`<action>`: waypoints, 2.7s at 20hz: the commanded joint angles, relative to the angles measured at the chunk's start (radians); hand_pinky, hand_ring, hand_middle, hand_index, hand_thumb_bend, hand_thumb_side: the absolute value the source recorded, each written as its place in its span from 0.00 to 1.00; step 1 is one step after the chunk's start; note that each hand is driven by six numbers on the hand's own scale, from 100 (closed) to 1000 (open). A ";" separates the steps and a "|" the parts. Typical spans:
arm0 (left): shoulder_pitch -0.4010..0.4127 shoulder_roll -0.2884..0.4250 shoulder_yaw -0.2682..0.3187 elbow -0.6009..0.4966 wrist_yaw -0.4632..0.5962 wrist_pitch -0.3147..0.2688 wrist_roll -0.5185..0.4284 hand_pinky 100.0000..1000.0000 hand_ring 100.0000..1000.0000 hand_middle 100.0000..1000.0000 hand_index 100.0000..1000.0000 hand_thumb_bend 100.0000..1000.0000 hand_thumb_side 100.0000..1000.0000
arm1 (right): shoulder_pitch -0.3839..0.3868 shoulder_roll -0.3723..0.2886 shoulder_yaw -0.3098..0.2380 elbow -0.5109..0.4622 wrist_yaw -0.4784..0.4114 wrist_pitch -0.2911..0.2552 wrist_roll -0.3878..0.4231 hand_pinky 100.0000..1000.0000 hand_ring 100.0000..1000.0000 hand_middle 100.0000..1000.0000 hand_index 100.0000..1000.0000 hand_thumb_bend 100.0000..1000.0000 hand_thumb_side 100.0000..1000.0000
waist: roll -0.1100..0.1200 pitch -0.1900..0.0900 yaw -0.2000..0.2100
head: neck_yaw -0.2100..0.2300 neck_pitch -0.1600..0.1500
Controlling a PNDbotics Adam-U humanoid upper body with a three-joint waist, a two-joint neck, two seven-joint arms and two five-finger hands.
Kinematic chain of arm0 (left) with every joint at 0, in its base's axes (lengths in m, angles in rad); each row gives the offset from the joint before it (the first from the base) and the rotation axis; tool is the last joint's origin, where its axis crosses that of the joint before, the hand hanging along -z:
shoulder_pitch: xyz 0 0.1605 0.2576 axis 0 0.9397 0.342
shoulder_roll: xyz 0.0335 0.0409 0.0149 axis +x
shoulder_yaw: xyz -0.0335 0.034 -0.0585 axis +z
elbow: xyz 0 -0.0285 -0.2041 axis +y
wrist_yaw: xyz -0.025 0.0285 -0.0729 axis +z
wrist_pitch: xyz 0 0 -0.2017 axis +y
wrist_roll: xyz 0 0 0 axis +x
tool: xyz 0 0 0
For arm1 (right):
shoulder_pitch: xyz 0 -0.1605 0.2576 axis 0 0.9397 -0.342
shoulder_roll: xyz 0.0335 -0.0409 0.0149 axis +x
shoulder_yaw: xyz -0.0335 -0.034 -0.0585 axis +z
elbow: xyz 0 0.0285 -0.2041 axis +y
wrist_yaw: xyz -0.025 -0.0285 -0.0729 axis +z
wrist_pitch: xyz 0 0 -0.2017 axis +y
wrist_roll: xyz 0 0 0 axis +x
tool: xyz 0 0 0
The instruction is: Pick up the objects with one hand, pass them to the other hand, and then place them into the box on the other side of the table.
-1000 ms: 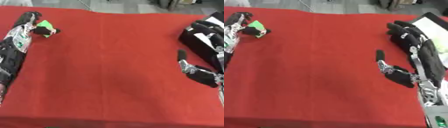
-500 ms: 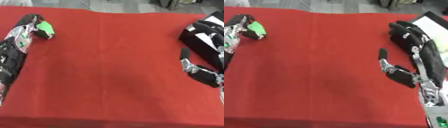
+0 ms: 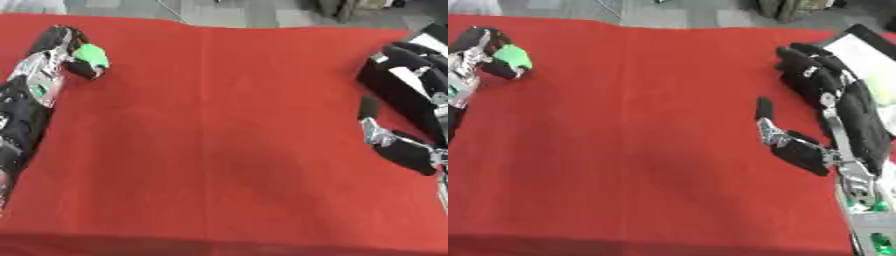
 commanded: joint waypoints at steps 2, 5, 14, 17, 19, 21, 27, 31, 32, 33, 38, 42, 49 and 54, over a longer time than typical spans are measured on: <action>0.020 0.063 -0.035 -0.181 0.164 -0.041 -0.063 0.50 0.41 0.41 0.65 0.24 0.02 | -0.042 -0.013 0.031 -0.021 -0.002 -0.027 0.030 0.80 0.84 0.62 0.90 0.04 0.30 | 0.008 -0.033 0.012 | -0.029 -0.002; 0.061 0.077 -0.074 -0.318 0.310 -0.053 -0.125 0.50 0.41 0.41 0.65 0.23 0.04 | -0.085 -0.017 0.074 -0.026 -0.010 -0.061 0.070 0.81 0.84 0.65 0.92 0.16 0.30 | 0.013 -0.046 0.024 | -0.057 -0.002; 0.150 0.029 -0.255 -0.649 0.706 -0.032 -0.402 0.50 0.42 0.41 0.65 0.19 0.11 | -0.261 0.002 0.208 -0.059 -0.073 -0.205 0.238 0.83 0.89 0.78 0.97 0.48 0.29 | 0.032 -0.072 0.049 | -0.131 -0.002; 0.143 0.006 -0.322 -0.726 0.767 -0.011 -0.500 0.51 0.42 0.42 0.66 0.20 0.12 | -0.296 0.011 0.225 -0.062 -0.081 -0.240 0.286 0.84 0.89 0.80 0.99 0.55 0.24 | 0.037 -0.074 0.054 | -0.142 -0.002; 0.130 -0.010 -0.357 -0.764 0.797 0.008 -0.546 0.51 0.43 0.42 0.66 0.20 0.12 | -0.307 0.015 0.231 -0.060 -0.084 -0.256 0.309 0.85 0.90 0.81 0.99 0.57 0.23 | 0.041 -0.074 0.057 | -0.148 -0.002; 0.119 -0.023 -0.386 -0.789 0.820 0.029 -0.578 0.52 0.43 0.42 0.66 0.20 0.13 | -0.310 0.021 0.235 -0.055 -0.088 -0.264 0.324 0.85 0.90 0.81 0.99 0.57 0.23 | 0.043 -0.074 0.059 | -0.152 -0.002; 0.083 -0.052 -0.458 -0.834 0.873 0.091 -0.654 0.52 0.44 0.43 0.67 0.21 0.14 | -0.308 0.043 0.258 -0.022 -0.089 -0.285 0.358 0.85 0.90 0.80 0.99 0.54 0.19 | 0.048 -0.074 0.064 | -0.165 -0.002; 0.066 -0.063 -0.483 -0.874 0.902 0.114 -0.680 0.52 0.45 0.43 0.67 0.21 0.14 | -0.299 0.055 0.260 0.005 -0.073 -0.292 0.369 0.85 0.90 0.80 0.99 0.52 0.17 | 0.050 -0.074 0.067 | -0.175 -0.002; 0.064 -0.063 -0.485 -0.882 0.907 0.120 -0.682 0.52 0.45 0.43 0.67 0.21 0.14 | -0.297 0.057 0.260 0.009 -0.068 -0.293 0.369 0.85 0.90 0.80 0.99 0.52 0.17 | 0.050 -0.074 0.067 | -0.176 -0.002; 0.065 -0.065 -0.486 -0.885 0.920 0.130 -0.683 0.52 0.45 0.44 0.67 0.21 0.14 | -0.294 0.058 0.257 0.014 -0.062 -0.291 0.367 0.85 0.90 0.79 0.98 0.50 0.15 | 0.050 -0.073 0.067 | -0.178 -0.002; 0.064 -0.062 -0.503 -0.914 0.922 0.151 -0.690 0.52 0.45 0.44 0.67 0.21 0.15 | -0.252 0.082 0.234 0.061 0.023 -0.278 0.348 0.85 0.90 0.78 0.98 0.46 0.13 | 0.050 -0.073 0.068 | -0.187 -0.002; 0.065 -0.064 -0.507 -0.918 0.920 0.156 -0.700 0.53 0.45 0.44 0.67 0.21 0.15 | -0.231 0.100 0.229 0.103 0.095 -0.273 0.315 0.84 0.90 0.78 0.98 0.44 0.12 | 0.049 -0.072 0.070 | -0.191 -0.002; 0.066 -0.067 -0.510 -0.918 0.922 0.160 -0.712 0.52 0.45 0.44 0.67 0.21 0.15 | -0.218 0.114 0.228 0.151 0.197 -0.249 0.254 0.83 0.87 0.74 0.97 0.39 0.11 | 0.048 -0.073 0.073 | -0.200 -0.002; 0.066 -0.069 -0.513 -0.919 0.924 0.164 -0.721 0.53 0.45 0.44 0.68 0.22 0.15 | -0.215 0.118 0.228 0.168 0.258 -0.223 0.193 0.80 0.79 0.58 0.91 0.30 0.02 | 0.049 -0.073 0.073 | -0.206 -0.002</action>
